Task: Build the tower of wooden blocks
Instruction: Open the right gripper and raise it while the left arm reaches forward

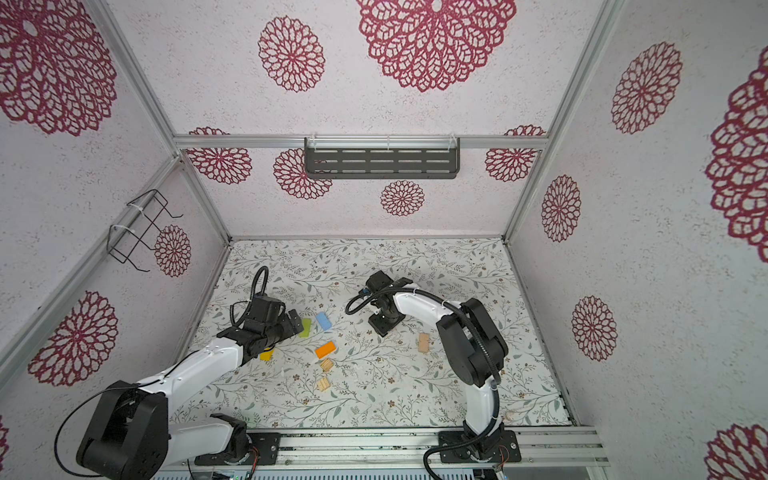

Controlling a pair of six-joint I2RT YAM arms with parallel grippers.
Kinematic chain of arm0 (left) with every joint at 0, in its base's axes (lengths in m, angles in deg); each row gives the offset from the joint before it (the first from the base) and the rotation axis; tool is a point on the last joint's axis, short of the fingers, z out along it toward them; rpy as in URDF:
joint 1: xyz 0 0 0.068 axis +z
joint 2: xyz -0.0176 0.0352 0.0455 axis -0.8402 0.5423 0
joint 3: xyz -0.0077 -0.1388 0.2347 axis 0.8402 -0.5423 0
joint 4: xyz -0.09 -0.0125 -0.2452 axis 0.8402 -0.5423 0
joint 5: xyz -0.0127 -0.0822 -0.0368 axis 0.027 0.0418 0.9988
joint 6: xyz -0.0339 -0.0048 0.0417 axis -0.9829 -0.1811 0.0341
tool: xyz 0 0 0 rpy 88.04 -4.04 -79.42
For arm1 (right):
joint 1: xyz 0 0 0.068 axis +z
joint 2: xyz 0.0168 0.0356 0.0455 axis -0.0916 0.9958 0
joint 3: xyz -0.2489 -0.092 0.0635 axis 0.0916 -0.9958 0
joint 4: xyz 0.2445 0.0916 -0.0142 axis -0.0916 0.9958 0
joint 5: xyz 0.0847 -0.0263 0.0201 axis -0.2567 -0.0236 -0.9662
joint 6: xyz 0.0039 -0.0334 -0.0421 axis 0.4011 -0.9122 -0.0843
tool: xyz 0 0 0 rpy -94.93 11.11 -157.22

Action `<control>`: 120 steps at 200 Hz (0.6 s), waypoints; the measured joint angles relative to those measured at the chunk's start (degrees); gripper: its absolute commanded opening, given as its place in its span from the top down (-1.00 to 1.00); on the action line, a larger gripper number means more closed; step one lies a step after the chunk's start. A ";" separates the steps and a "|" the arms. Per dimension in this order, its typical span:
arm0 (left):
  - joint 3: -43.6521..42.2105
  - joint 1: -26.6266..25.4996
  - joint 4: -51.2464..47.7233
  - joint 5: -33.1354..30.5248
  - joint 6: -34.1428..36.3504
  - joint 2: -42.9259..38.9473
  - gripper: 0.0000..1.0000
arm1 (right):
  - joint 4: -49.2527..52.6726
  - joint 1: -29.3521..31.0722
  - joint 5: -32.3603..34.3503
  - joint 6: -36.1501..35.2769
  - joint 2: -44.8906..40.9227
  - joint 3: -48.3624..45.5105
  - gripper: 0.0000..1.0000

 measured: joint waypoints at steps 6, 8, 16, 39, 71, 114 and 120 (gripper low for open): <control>0.00 0.02 0.02 0.24 0.04 0.00 -0.95 | -0.04 0.00 0.04 0.17 -0.42 -0.44 -0.14; 0.00 0.02 0.04 0.35 0.04 0.00 -0.95 | -0.02 0.00 0.09 0.24 -0.57 -0.59 -0.15; 0.00 0.04 0.07 0.83 0.20 0.00 -0.95 | -0.31 0.00 0.31 0.79 -1.29 -1.29 -0.18; 1.05 0.04 -0.52 2.84 0.94 0.55 -0.95 | -1.95 -0.26 1.25 2.91 -4.35 -3.85 -0.25; 8.59 -1.25 -4.04 4.98 1.84 4.63 -0.98 | -6.43 -1.92 1.90 6.91 -13.22 -8.98 -0.35; 18.08 -5.01 -11.06 5.25 1.90 8.76 -0.77 | -13.44 -6.88 3.08 14.58 -27.30 -16.57 -0.43; 19.06 -5.49 -12.11 5.03 1.70 9.35 -0.77 | -14.36 -7.61 3.19 15.76 -29.14 -17.88 -0.44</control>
